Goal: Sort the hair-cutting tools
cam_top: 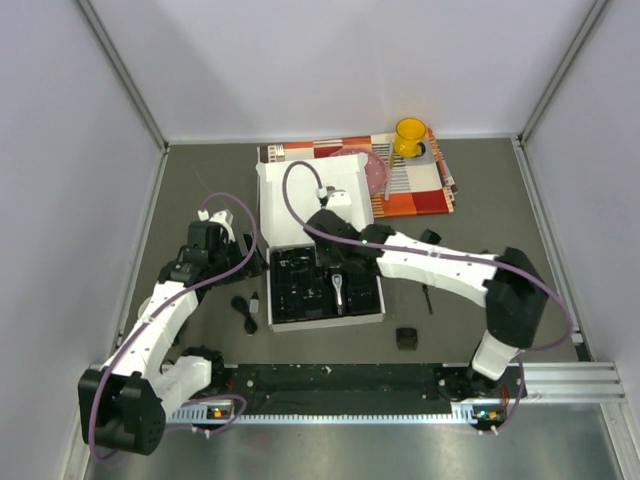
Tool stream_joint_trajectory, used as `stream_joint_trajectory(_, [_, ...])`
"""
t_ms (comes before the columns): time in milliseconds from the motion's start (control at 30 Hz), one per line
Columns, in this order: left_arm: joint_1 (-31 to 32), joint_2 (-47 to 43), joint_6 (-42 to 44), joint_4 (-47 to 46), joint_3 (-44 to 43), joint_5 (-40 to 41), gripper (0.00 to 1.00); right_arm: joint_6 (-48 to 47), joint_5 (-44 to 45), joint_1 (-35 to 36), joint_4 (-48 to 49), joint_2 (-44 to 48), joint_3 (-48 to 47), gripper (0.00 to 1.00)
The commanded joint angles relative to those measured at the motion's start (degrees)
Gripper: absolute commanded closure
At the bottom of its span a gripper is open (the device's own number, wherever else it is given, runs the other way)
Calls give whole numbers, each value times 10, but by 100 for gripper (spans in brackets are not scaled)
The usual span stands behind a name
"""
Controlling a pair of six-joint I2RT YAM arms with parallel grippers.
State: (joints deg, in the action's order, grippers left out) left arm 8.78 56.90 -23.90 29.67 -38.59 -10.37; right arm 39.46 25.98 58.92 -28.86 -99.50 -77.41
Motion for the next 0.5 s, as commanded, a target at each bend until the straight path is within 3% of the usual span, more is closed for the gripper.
stream_joint_trajectory(0, [2,-8,3,-13,-22,4,8,4,32,-21,-62,105,-4,59])
stream_joint_trajectory(133, [2,-11,2,-12,-23,3,1,57,13,-57,-130,186,77,49])
stream_joint_trajectory(467, [2,-10,4,-14,-21,-5,1,173,-15,-68,-289,319,249,36])
